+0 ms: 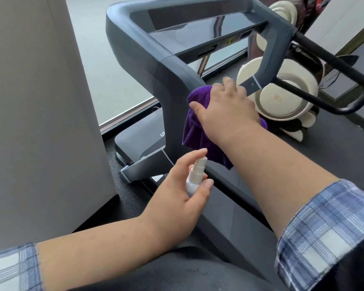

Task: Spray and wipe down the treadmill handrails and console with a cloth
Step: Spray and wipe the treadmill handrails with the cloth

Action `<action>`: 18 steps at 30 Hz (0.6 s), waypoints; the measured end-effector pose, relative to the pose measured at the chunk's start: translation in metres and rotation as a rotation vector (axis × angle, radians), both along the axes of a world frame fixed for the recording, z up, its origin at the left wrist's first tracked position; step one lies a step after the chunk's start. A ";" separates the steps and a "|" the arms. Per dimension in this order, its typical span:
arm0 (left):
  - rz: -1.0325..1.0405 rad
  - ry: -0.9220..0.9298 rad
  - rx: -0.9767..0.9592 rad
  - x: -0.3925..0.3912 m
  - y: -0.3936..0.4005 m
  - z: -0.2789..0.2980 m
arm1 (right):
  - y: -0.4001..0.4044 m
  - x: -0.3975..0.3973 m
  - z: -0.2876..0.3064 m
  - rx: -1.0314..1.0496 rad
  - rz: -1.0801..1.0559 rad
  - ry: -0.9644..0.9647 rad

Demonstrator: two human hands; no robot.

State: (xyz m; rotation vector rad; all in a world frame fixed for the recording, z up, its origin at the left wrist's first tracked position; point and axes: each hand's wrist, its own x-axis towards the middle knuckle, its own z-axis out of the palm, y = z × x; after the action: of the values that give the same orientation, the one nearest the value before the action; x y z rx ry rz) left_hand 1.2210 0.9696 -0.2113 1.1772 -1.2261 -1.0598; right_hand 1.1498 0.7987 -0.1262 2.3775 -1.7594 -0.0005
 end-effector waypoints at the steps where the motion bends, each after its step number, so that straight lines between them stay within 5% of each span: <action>1: 0.001 -0.011 0.002 -0.001 0.001 0.001 | 0.001 -0.002 -0.001 -0.005 0.014 -0.007; 18: 0.057 -0.103 0.024 -0.063 0.025 0.031 | 0.018 -0.064 0.007 0.085 0.086 -0.062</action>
State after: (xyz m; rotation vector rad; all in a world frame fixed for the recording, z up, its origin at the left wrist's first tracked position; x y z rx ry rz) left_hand 1.1579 0.9943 -0.1807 1.2910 -1.2543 -0.9840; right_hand 1.0859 0.8163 -0.1193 2.5386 -1.7146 0.0105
